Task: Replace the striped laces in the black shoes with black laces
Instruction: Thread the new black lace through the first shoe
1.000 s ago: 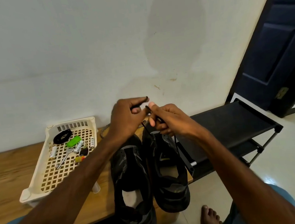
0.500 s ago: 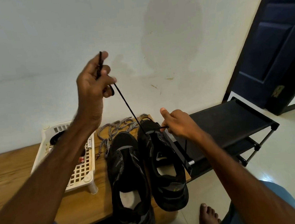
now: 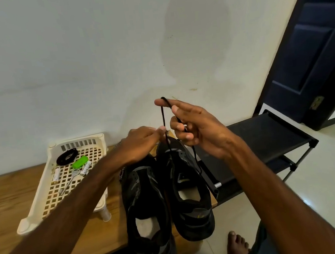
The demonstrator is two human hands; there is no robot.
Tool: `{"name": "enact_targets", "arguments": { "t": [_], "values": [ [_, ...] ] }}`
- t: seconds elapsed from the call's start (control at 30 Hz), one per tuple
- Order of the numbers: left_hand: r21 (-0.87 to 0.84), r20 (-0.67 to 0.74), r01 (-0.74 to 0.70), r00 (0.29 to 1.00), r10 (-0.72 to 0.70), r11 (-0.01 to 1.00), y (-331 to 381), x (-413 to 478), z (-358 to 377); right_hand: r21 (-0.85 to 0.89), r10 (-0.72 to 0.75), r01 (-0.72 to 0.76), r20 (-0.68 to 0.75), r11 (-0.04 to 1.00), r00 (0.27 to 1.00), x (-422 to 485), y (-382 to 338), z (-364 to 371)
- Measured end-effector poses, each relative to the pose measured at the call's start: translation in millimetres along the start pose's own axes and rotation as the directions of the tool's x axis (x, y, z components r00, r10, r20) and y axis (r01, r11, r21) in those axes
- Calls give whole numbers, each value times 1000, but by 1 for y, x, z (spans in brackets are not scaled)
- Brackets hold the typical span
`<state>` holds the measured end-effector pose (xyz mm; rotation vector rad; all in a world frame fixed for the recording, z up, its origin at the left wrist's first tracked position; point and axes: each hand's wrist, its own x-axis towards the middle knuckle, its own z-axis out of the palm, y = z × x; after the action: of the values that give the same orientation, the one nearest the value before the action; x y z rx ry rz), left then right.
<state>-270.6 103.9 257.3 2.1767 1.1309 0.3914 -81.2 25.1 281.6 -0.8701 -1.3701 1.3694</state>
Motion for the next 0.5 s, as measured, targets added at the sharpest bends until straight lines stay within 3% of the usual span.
{"name": "enact_targets", "arguments": {
  "t": [0.07, 0.1, 0.17, 0.2, 0.27, 0.3, 0.4, 0.5],
  "values": [
    [168, -221, 48, 975, -10, 985, -4, -4, 1, 68, 7, -6, -15, 998, 1000, 2, 0, 1],
    [179, -375, 41, 927, 29, 983, -5, -9, 1, 125, 14, -11, -24, 992, 1000, 3, 2, 3],
    [36, -538, -79, 838, 86, 996, 2, -18, 2, 263, 18, -4, -52, 965, 998, 5, 5, 6],
    [-124, -503, -151, 862, 69, 981, 9, -22, 3, 327, 14, 11, -75, 945, 997, 7, 7, 8],
    [-484, -250, -203, 964, 88, 851, 28, -30, 13, 440, -2, 63, -138, 896, 990, 10, 9, 11],
    [-594, -144, -197, 980, 137, 780, 36, -33, 20, 489, -5, 91, -174, 868, 985, 12, 9, 12],
    [-666, 48, -169, 962, 269, 727, 40, -41, 39, 547, 9, 138, -257, 826, 966, 14, 5, 9],
    [-536, 106, -129, 970, 218, 834, 25, -40, 26, 320, 5, 136, -402, 938, 915, 7, 2, -5]
  ]
}}
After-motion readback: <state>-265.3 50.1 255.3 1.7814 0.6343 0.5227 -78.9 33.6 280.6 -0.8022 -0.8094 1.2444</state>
